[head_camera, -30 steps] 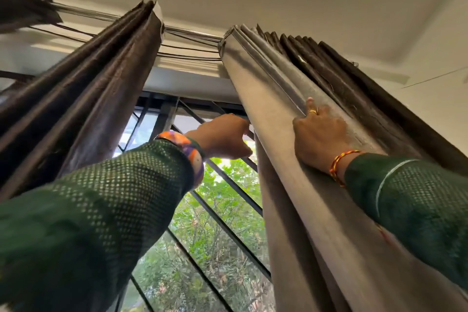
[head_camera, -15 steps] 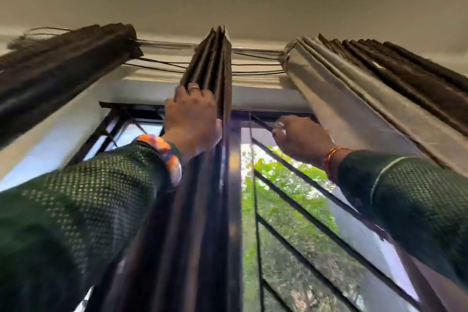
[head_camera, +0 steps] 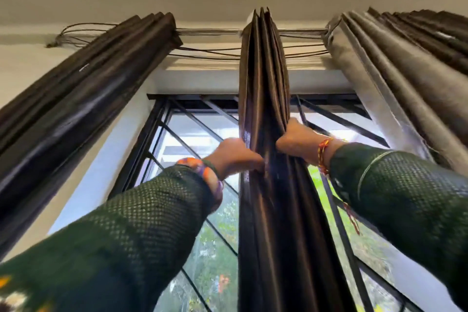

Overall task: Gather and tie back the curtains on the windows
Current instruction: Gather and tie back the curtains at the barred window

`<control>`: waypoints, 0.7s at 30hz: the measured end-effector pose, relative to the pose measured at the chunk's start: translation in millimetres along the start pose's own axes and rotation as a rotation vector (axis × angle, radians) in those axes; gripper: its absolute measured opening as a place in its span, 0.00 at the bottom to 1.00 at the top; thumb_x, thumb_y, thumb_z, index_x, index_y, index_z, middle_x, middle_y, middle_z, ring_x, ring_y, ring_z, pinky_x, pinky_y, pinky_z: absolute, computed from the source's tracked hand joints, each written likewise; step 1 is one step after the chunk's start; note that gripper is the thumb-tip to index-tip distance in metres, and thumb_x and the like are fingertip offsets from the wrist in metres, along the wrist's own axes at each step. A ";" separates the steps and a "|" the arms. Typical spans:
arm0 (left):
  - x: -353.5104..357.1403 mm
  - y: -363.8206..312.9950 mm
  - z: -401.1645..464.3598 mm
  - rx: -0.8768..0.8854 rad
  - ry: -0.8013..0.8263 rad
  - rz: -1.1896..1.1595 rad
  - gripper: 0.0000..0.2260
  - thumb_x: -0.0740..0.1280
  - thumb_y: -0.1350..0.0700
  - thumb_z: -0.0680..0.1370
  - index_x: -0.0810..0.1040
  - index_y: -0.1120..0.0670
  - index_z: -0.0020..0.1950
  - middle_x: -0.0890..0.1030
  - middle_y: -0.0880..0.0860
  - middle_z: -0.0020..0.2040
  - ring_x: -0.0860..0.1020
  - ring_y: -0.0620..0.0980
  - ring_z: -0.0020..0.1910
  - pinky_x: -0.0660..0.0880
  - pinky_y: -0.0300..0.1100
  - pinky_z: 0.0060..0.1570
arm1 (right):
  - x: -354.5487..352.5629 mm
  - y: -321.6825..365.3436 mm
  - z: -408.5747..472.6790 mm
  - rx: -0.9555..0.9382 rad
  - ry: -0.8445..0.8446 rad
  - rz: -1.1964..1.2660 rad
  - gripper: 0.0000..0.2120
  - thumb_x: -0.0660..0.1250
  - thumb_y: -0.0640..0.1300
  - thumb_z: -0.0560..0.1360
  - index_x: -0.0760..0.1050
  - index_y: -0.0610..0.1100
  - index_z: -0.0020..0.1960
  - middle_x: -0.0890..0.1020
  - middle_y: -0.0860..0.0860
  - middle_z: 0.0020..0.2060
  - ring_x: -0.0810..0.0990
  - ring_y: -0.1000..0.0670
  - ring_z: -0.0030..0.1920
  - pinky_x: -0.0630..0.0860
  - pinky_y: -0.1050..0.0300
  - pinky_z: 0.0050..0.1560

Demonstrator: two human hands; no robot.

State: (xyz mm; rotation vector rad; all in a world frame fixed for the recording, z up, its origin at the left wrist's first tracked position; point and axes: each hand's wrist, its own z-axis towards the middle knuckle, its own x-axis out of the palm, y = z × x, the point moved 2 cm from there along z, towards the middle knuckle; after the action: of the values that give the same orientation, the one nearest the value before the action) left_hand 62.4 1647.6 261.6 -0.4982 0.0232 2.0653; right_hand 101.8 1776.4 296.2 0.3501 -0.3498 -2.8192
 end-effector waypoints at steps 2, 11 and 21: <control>8.6 4.9 -0.1 -0.017 0.057 0.013 0.15 0.67 0.61 0.71 0.76 0.61 0.58 0.77 0.58 0.50 0.77 0.55 0.47 0.76 0.38 0.34 | 10.4 7.4 -2.3 -0.036 -0.026 -0.035 0.22 0.59 0.34 0.74 0.62 0.35 0.67 0.73 0.36 0.62 0.73 0.37 0.63 0.72 0.51 0.59; -7.7 54.8 0.7 0.043 -0.194 0.120 0.09 0.64 0.63 0.74 0.75 0.64 0.53 0.79 0.62 0.52 0.78 0.61 0.53 0.75 0.45 0.46 | 63.5 64.2 -5.0 -0.119 0.005 0.007 0.18 0.56 0.36 0.77 0.64 0.38 0.67 0.71 0.37 0.64 0.71 0.37 0.64 0.71 0.50 0.60; -76.0 130.0 10.9 0.037 -0.373 0.273 0.15 0.66 0.52 0.74 0.76 0.61 0.54 0.78 0.62 0.56 0.76 0.63 0.55 0.73 0.47 0.49 | 106.3 146.0 4.4 -0.187 -0.034 0.069 0.18 0.56 0.35 0.78 0.66 0.36 0.67 0.71 0.39 0.66 0.70 0.40 0.67 0.68 0.56 0.62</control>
State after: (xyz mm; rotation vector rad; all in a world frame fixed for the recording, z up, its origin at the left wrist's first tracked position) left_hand -15.6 1519.1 274.9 -0.0829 -0.0964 2.3922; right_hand 36.9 1609.2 318.3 0.2446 -0.1010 -2.7639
